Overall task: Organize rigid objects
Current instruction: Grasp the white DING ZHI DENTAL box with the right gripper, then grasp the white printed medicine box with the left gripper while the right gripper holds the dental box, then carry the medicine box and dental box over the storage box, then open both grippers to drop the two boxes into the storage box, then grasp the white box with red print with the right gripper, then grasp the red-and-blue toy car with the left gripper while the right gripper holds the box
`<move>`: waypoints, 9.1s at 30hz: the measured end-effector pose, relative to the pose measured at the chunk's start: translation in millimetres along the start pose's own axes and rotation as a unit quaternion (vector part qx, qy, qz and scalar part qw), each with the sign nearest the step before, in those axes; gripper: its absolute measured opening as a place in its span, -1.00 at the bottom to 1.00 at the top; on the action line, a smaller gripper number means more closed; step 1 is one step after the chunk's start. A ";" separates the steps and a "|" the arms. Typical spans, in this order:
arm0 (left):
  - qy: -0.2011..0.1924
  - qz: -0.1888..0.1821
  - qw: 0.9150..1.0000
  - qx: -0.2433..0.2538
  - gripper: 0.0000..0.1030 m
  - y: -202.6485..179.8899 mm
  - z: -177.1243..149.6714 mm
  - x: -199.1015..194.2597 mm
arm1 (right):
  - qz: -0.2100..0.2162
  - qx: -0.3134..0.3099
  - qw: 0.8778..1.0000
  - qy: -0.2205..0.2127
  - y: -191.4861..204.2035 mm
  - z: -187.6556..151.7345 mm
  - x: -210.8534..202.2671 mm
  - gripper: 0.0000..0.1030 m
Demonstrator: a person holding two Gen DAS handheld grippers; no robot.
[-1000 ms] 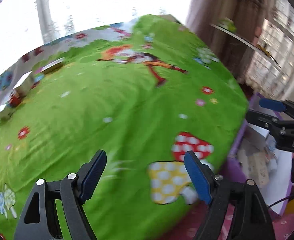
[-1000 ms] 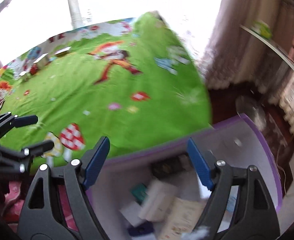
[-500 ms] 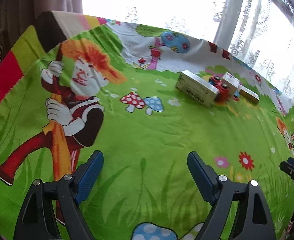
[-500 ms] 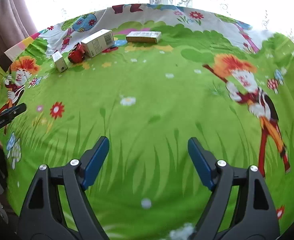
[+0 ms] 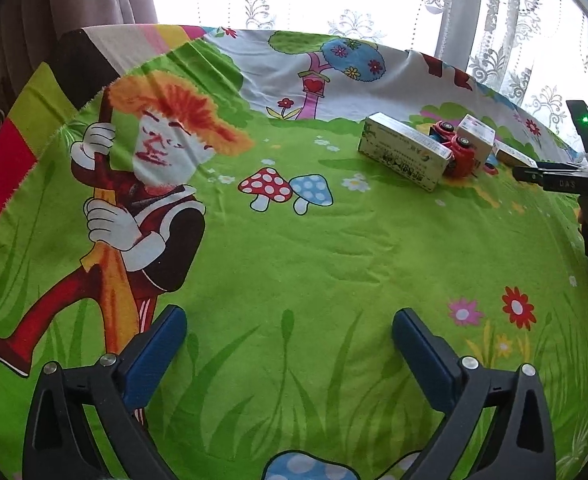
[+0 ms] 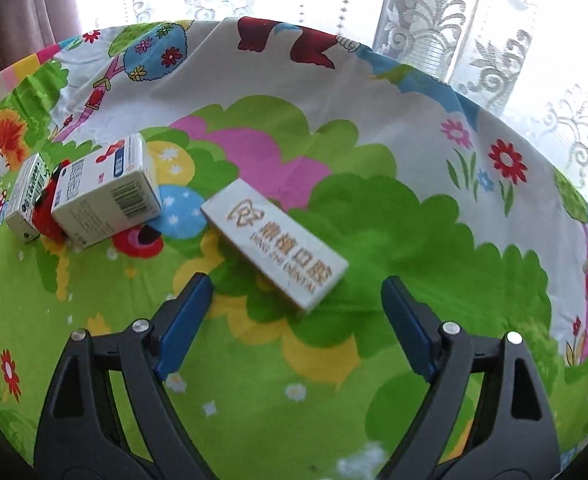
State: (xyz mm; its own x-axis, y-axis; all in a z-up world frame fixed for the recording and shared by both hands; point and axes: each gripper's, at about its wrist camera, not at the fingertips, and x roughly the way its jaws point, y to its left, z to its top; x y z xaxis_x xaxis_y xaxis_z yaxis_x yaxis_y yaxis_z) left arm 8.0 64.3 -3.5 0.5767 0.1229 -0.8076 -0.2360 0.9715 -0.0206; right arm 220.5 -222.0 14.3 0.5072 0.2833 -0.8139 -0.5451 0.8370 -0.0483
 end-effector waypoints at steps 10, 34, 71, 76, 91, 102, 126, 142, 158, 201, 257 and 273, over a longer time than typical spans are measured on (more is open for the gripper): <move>0.001 0.005 1.000 0.000 1.00 -2.3 0.8 -2.3 | 0.040 0.003 0.999 -0.017 12.6 -14.0 -17.8 -0.32; 0.044 0.061 0.995 -0.072 1.00 -91.8 92.1 69.9 | -0.011 0.050 0.998 -0.034 105.5 -132.0 -107.2 -0.31; -0.033 -0.038 0.998 0.047 -0.50 1.7 -26.4 -24.9 | -0.011 0.059 0.998 -0.034 103.8 -131.5 -106.3 -0.31; -0.033 -0.047 0.998 0.025 -0.50 7.1 -23.0 -24.8 | -0.010 0.060 0.998 -0.034 103.1 -132.4 -105.7 -0.31; -0.034 -0.051 0.998 0.021 -0.49 10.0 -23.1 -27.6 | -0.057 0.107 0.992 -0.016 116.8 -125.1 -106.5 -0.33; -0.027 -0.005 0.999 -0.016 -0.50 45.3 -62.9 -61.3 | 0.005 0.032 0.999 0.009 247.5 -128.1 -129.2 -0.33; -0.028 -0.116 0.975 0.186 -0.50 -83.2 -119.4 -169.4 | 0.002 0.044 0.999 -0.029 233.4 -244.5 -261.2 -0.33; 0.008 -0.265 0.888 0.377 -0.50 -270.0 -164.0 -232.7 | -0.117 0.218 0.966 -0.068 125.7 -380.9 -380.1 -0.33; 0.021 -0.340 0.773 0.535 -0.50 -407.7 -248.0 -278.7 | -0.225 0.366 0.903 -0.014 46.7 -511.5 -424.8 -0.33; -0.011 -0.002 1.000 0.016 0.80 29.5 -20.1 -20.4 | 0.058 0.352 0.934 -0.019 57.2 -51.3 -120.0 0.47; 0.027 -0.051 0.998 0.018 1.00 -69.9 42.7 28.2 | -0.008 0.063 0.998 -0.029 106.7 -120.3 -98.2 -0.10; -0.026 -0.033 0.998 0.045 -0.10 -101.7 61.4 39.9 | -0.003 0.069 0.997 -0.029 103.8 -120.8 -98.3 -0.09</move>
State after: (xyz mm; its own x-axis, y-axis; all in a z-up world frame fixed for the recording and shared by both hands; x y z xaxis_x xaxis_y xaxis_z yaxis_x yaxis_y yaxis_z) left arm 103.1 -17.2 2.6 0.6285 0.0660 -0.7750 -0.1256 0.9919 -0.0173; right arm 33.4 -219.5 19.4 0.5502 0.3023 -0.7784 -0.4467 0.8941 0.0315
